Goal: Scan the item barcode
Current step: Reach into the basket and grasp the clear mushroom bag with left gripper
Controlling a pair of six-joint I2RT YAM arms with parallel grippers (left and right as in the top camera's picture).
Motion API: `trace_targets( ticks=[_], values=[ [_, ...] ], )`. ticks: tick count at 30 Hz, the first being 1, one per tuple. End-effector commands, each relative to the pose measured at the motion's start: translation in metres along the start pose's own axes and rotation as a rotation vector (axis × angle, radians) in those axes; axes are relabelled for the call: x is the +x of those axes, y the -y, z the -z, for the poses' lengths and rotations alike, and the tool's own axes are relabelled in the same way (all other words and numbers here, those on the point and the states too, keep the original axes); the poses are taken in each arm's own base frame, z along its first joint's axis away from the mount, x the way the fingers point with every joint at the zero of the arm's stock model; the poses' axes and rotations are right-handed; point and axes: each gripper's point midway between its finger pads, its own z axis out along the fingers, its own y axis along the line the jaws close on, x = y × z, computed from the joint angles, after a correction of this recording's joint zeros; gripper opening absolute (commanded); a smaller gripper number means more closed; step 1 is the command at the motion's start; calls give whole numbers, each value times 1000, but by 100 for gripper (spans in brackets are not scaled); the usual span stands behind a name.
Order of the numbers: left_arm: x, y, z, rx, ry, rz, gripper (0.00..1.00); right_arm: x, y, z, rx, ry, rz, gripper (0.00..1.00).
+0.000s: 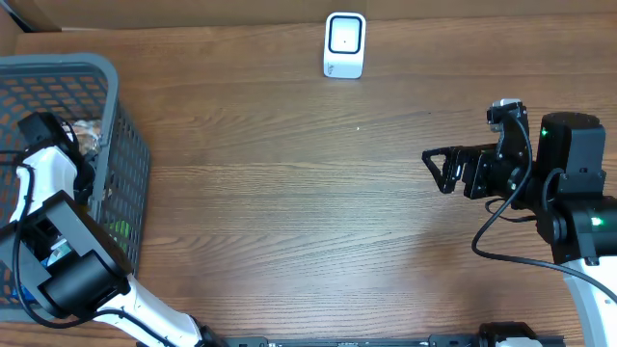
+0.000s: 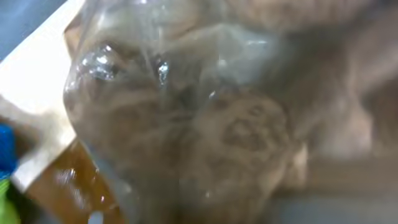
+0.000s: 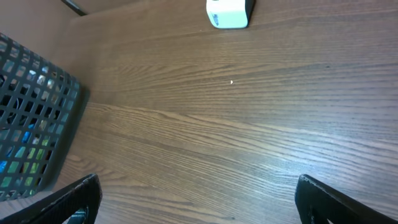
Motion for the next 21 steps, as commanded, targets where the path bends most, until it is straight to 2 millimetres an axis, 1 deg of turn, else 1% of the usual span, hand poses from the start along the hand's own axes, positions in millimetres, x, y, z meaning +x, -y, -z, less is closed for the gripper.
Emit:
trace_targets(
  ticks=[1, 2, 4, 7, 8, 10, 11, 12, 13, 16, 18, 19, 20, 21],
  values=[
    [11, -4, -3, -22, -46, -20, 4, -3, -2, 1, -2, 12, 10, 100],
    [7, -4, 1, -21, -43, -20, 4, -3, -2, 1, -2, 12, 10, 100],
    [-4, -3, 16, -18, -31, -18, 4, -3, -2, 1, -1, 12, 10, 100],
    [-25, -3, 46, -12, 1, -9, 4, -3, -2, 1, -1, 12, 10, 100],
    [-33, -3, 59, -9, 14, -1, 4, -4, -2, 1, -2, 13, 11, 100],
    [-48, -4, 92, -2, 46, 29, 4, -4, -2, 1, -2, 16, 13, 100],
    [-53, -5, 104, 1, 60, 39, 4, -5, -2, 1, -2, 17, 13, 100],
    [-59, -5, 124, 12, 80, 50, 4, -5, -2, 1, -3, 20, 15, 100],
    [-62, -5, 135, 19, 91, 51, 4, -5, -3, 1, -3, 21, 15, 100],
    [-68, -6, 176, 52, 136, 55, 4, -6, -3, 1, -3, 24, 17, 100],
    [-68, -6, 202, 75, 166, 57, 4, -6, -3, 1, -3, 24, 17, 100],
    [-67, -6, 211, 85, 177, 58, 4, -6, -3, 1, -3, 24, 17, 100],
    [-64, -5, 229, 110, 202, 58, 4, -6, -3, 1, -3, 24, 17, 100],
    [-62, -5, 240, 127, 218, 57, 4, -6, -3, 1, -3, 24, 17, 100]
  ],
)
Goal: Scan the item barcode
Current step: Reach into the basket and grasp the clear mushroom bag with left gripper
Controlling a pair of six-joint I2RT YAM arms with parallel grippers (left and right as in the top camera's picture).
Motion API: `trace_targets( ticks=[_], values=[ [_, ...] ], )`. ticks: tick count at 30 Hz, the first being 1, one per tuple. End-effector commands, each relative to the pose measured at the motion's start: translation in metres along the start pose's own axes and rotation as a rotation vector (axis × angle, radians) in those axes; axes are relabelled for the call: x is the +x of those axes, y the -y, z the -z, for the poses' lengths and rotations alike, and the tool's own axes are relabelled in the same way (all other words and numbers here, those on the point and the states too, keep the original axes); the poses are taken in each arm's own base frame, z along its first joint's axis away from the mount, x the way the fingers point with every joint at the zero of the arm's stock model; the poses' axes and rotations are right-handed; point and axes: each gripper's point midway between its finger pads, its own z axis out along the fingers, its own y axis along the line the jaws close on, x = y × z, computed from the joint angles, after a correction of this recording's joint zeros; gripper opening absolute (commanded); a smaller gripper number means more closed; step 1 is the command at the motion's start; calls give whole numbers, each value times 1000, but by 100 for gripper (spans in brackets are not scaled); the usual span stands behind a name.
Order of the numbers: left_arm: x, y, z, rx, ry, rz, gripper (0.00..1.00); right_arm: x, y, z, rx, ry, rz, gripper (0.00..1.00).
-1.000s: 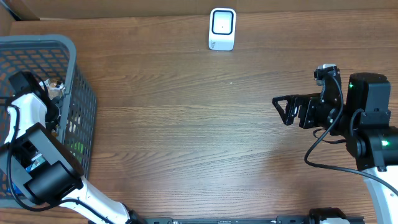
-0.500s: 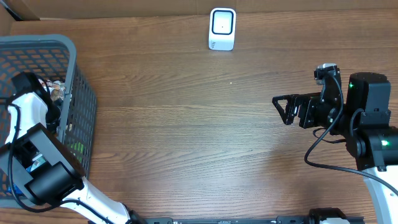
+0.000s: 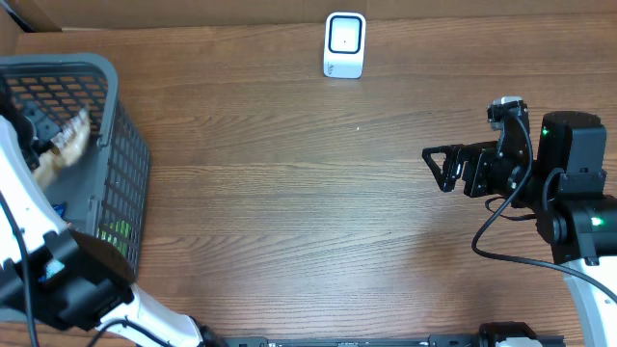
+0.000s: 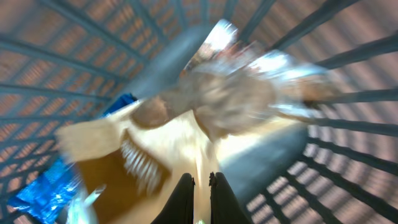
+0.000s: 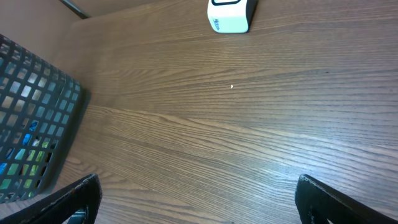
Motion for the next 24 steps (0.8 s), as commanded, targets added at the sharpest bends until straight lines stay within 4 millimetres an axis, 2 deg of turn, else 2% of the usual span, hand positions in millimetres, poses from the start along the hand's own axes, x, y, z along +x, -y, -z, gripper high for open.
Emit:
trace_targets(
  ticks=[1, 5, 8, 9, 10, 11, 12, 18, 24],
  values=[
    [-6, 8, 64, 103, 118, 22, 4, -3, -2, 1, -1, 11, 10, 100],
    [1, 18, 105, 184, 190, -5, 4, -3, -2, 1, -1, 11, 10, 100],
    [5, 16, 123, 161, 233, -23, 6, -4, -2, 1, -2, 14, 11, 100],
    [5, 11, 122, 136, 233, -20, 25, -4, -2, 1, -2, 14, 11, 100],
    [5, 9, 118, 120, 226, -19, 50, -4, -2, 1, -2, 14, 11, 100],
    [6, 7, 112, 100, 212, -18, 70, -4, -2, 1, -2, 13, 11, 100],
    [7, 4, 98, 83, 177, -10, 100, -4, -2, 1, -2, 14, 11, 100],
    [25, -5, 19, 26, -37, 13, 100, -4, -2, 1, -2, 14, 11, 100],
    [33, -1, -59, 1, -188, -45, 100, -4, -2, 1, -2, 14, 11, 100]
  ],
)
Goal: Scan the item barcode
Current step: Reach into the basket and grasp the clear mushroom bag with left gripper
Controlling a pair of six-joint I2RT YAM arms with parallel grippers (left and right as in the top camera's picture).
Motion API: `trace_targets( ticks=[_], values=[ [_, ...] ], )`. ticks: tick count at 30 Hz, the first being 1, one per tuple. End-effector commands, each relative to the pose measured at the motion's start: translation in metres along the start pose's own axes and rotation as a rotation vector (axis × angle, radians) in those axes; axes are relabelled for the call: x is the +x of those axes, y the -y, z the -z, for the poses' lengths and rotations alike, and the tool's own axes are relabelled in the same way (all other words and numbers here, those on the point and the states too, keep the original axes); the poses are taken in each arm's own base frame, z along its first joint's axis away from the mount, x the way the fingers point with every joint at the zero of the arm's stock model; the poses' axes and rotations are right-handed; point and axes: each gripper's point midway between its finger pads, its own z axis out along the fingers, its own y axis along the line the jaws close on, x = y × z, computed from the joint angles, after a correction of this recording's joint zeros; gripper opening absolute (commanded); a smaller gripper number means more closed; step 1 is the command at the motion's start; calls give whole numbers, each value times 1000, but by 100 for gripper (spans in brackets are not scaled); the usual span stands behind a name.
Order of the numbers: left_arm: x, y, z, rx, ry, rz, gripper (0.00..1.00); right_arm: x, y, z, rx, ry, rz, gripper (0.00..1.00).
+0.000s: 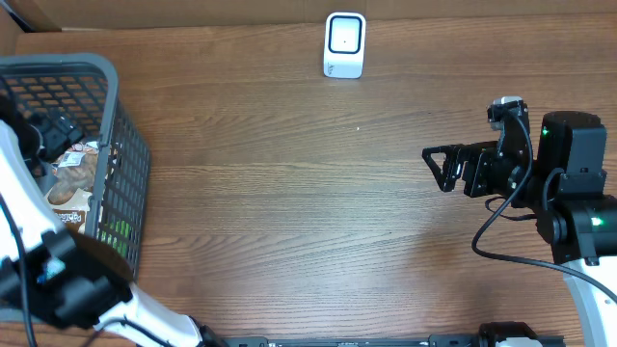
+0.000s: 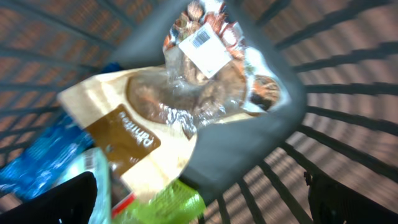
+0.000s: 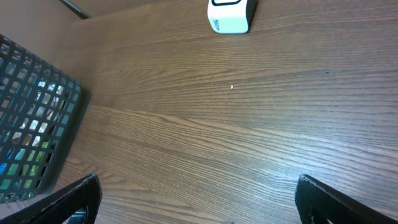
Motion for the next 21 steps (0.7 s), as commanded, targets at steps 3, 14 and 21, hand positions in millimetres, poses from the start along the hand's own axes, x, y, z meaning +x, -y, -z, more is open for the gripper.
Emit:
trace_targets(
  ticks=[3, 14, 21],
  values=[
    [-7, 2, -67, -23, -84, -79, 100, -4, -2, 1, -2, 13, 11, 100],
    [-18, 8, -140, -33, -108, -192, 100, -3, -2, 1, -2, 13, 10, 100],
    [-7, 8, -162, -38, -167, -216, 98, -3, -2, 1, -2, 13, 11, 100]
  ],
)
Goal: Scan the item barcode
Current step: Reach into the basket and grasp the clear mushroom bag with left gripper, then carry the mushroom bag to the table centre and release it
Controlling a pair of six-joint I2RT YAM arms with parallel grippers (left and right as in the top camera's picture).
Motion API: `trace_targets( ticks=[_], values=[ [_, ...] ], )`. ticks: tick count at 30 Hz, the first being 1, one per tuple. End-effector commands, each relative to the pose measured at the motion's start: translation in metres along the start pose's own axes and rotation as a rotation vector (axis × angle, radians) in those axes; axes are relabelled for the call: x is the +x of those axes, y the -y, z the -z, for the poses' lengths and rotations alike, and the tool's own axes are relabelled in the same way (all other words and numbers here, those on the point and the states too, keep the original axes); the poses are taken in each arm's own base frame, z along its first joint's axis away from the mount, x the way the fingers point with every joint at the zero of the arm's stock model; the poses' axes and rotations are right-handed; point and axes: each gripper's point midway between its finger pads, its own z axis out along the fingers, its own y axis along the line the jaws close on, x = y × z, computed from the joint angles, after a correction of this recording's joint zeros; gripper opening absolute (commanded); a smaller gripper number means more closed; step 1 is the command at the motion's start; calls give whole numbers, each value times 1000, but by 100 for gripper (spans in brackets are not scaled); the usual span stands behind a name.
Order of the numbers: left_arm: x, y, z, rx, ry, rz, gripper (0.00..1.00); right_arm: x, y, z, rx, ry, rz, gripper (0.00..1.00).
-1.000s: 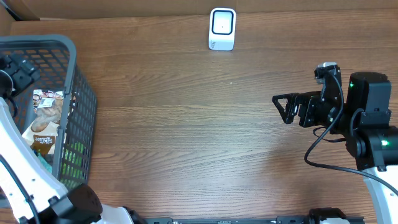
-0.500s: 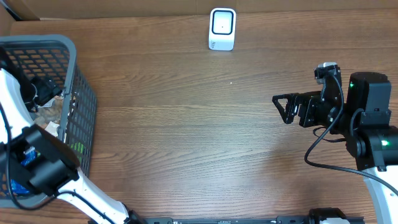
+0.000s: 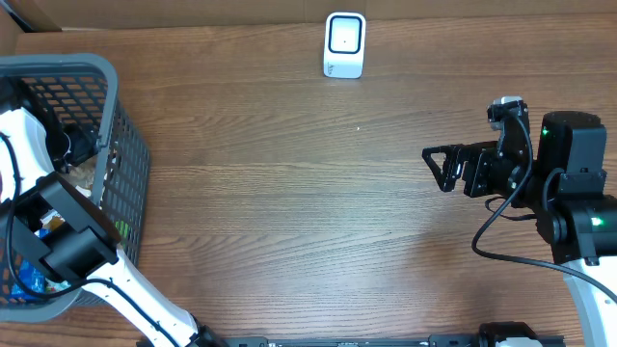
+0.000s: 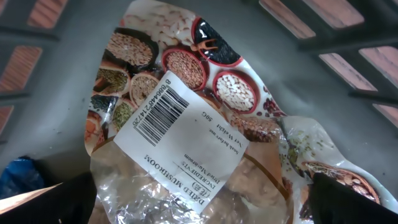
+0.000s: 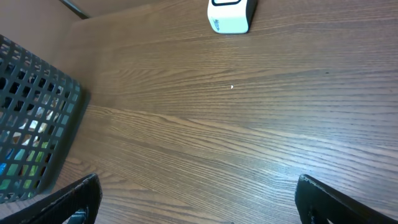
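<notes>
A clear bag of dried mushrooms (image 4: pixel 205 143) lies in the grey basket (image 3: pixel 125 145). Its white barcode label (image 4: pixel 180 134) faces up and fills the left wrist view. My left gripper (image 4: pixel 202 202) hangs close over the bag, jaws wide open, one finger (image 4: pixel 59 199) on each side of it. In the overhead view the left gripper (image 3: pixel 75 145) is inside the basket by its right wall. The white scanner (image 3: pixel 344 44) stands at the table's far edge. My right gripper (image 3: pixel 436 170) is open over bare wood at the right, holding nothing.
Blue and green packets (image 3: pixel 118 229) also lie in the basket. The basket's mesh wall (image 5: pixel 31 130) shows at the left of the right wrist view, the scanner (image 5: pixel 230 14) at its top. The wooden table (image 3: pixel 289 193) stretches between basket and right arm.
My left gripper, still open, has come down much nearer the mushroom bag, so the barcode label now fills its view. The right arm has not moved.
First my left wrist view was pressed against the clear bag in the basket. Then the left fingers were shut with the bag blurred before them near the basket rim. After that they were open high above the bag lying in the basket, and now hang close over it.
</notes>
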Motion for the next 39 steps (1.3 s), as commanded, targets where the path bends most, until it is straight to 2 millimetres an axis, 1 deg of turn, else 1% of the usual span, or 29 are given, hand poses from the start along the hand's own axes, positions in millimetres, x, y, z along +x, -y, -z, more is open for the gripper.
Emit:
trace_targets(
  ticks=[1, 2, 4, 6, 7, 9, 10, 11, 12, 14, 16, 19, 22, 25, 26, 29, 30, 32, 35, 37, 38, 39],
  values=[
    [14, 2, -27, -11, -84, -47, 96, -3, -2, 1, -2, 12, 10, 100],
    [18, 3, -29, -4, -102, -48, 96, -3, -2, 1, -2, 12, 10, 100],
    [24, 7, -33, 16, -130, -49, 90, -3, -2, 1, -2, 12, 10, 100],
    [29, 10, -33, 34, -150, -48, 88, -3, -2, 1, -2, 12, 10, 100],
    [30, 11, -33, 38, -155, -48, 85, -3, -2, 1, -2, 13, 10, 100],
    [34, 11, -32, 38, -169, -47, 69, -3, -2, 1, -2, 13, 10, 100],
    [35, 11, -32, 40, -177, -47, 57, -3, -2, 1, -2, 13, 10, 100],
    [38, 11, -32, 41, -186, -47, 26, -3, -2, 1, -2, 12, 10, 100],
    [40, 12, -31, 44, -195, -46, 4, -3, -2, 1, -2, 13, 10, 100],
    [44, 11, -28, 39, -217, -10, 4, -4, -2, 1, -2, 15, 12, 100],
    [44, 12, -22, 41, -223, 9, 4, -4, -2, 1, -3, 15, 12, 100],
    [31, 12, 9, 51, -193, 33, 4, -4, -2, 1, -3, 15, 12, 100],
    [15, 10, 51, 55, -130, 58, 4, -4, -2, 1, -2, 15, 11, 100],
    [1, 8, 107, 70, -29, 79, 4, -4, -2, 1, -3, 15, 11, 100],
    [-1, 7, 123, 73, 3, 88, 4, -4, -2, 1, -3, 15, 11, 100],
    [-6, 9, 184, 116, 134, 93, 4, -4, -2, 1, -2, 15, 11, 100],
    [-9, 12, 208, 149, 203, 87, 4, -4, -2, 1, -2, 15, 11, 100],
    [-4, 21, 247, 221, 291, 73, 4, -4, -2, 1, -2, 15, 11, 100],
    [8, 26, 292, 260, 395, 56, 4, -4, -2, 1, -3, 15, 11, 100],
    [23, 33, 320, 281, 450, 35, 4, -4, -2, 1, -3, 15, 11, 100],
    [29, 40, 331, 302, 470, 17, 4, -4, -2, 1, -3, 15, 11, 100],
    [45, 65, 354, 381, 502, -44, 4, -4, -2, 1, -3, 16, 12, 100]
  ],
)
